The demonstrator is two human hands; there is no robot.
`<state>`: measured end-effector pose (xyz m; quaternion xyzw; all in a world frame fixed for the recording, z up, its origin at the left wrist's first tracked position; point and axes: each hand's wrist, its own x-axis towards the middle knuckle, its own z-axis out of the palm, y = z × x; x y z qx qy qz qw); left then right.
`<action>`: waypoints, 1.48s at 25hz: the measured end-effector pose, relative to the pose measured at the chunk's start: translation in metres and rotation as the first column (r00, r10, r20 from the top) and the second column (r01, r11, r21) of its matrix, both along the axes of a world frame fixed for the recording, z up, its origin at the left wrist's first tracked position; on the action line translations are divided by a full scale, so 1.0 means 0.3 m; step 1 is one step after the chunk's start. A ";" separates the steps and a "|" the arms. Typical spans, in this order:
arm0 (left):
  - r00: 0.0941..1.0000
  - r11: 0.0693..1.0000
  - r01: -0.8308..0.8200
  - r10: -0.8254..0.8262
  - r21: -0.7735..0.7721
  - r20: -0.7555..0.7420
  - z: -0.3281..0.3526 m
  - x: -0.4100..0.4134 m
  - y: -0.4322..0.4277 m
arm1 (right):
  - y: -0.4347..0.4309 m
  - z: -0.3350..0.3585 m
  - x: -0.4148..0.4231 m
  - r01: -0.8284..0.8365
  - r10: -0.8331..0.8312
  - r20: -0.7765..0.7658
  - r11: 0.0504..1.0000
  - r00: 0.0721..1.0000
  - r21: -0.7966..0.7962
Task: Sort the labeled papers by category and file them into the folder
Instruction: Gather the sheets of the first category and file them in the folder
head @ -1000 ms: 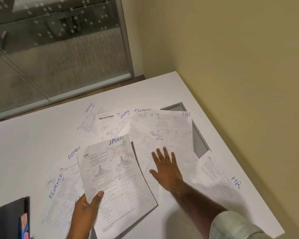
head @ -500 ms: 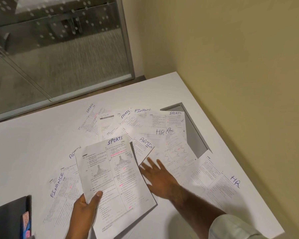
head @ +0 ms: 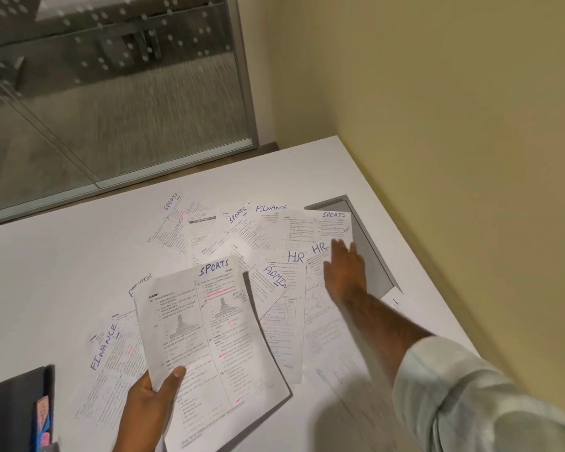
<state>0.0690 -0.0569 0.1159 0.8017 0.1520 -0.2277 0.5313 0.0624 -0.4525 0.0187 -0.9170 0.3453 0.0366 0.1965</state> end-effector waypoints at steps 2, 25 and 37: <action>1.000 1.000 -0.004 0.004 -0.011 -0.009 0.000 0.000 -0.001 | -0.123 -0.005 0.062 0.025 -0.025 -0.031 1.000 0.999 -0.016; 0.995 0.995 0.096 -0.095 -0.038 0.018 -0.055 0.016 -0.096 | -0.238 0.037 0.167 0.515 -0.642 0.156 0.716 0.750 0.472; 0.997 0.993 0.074 -0.071 -0.092 0.034 -0.016 0.021 -0.076 | -0.175 0.521 0.059 0.274 -0.329 0.726 0.941 0.603 0.199</action>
